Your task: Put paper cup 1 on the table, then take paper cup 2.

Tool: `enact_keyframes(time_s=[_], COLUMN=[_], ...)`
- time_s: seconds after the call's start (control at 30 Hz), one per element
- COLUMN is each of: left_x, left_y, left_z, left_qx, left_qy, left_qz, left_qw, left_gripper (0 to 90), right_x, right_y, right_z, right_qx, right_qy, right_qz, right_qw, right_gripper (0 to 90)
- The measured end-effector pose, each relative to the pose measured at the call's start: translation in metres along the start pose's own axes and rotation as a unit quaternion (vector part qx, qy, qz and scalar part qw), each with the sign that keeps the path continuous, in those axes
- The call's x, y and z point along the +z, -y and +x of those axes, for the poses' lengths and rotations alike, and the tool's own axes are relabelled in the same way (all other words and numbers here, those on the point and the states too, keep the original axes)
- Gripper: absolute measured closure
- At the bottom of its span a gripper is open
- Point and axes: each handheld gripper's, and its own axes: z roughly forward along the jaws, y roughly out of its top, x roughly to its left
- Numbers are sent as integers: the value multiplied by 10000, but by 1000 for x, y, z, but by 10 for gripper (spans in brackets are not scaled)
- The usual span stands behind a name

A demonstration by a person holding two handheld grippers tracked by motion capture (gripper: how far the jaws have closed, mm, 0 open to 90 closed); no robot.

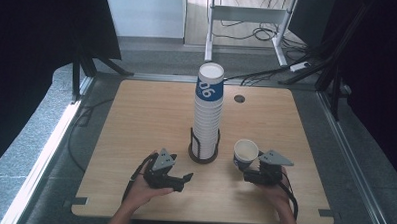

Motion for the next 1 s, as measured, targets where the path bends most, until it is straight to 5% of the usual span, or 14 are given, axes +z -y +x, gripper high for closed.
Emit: enact_keyframes(time_s=[0.4,0.73,1.0], left_x=[-3,-10,-12], left_y=[-1,-3,-9], left_z=[1,1,1], left_qx=[11,34,35], left_qy=[-16,-54,-173], left_qz=[-81,-342,-566], left_qw=[10000,9994,9982], left_gripper=[150,150,149], right_x=[-40,-62,-60], right_y=[-11,-27,-33], right_z=[-1,10,21], right_qx=[-4,-127,-213], right_qy=[70,-414,-718], right_qz=[-543,-1004,-1047], right_qw=[9985,9940,9917], right_gripper=[170,216,227])
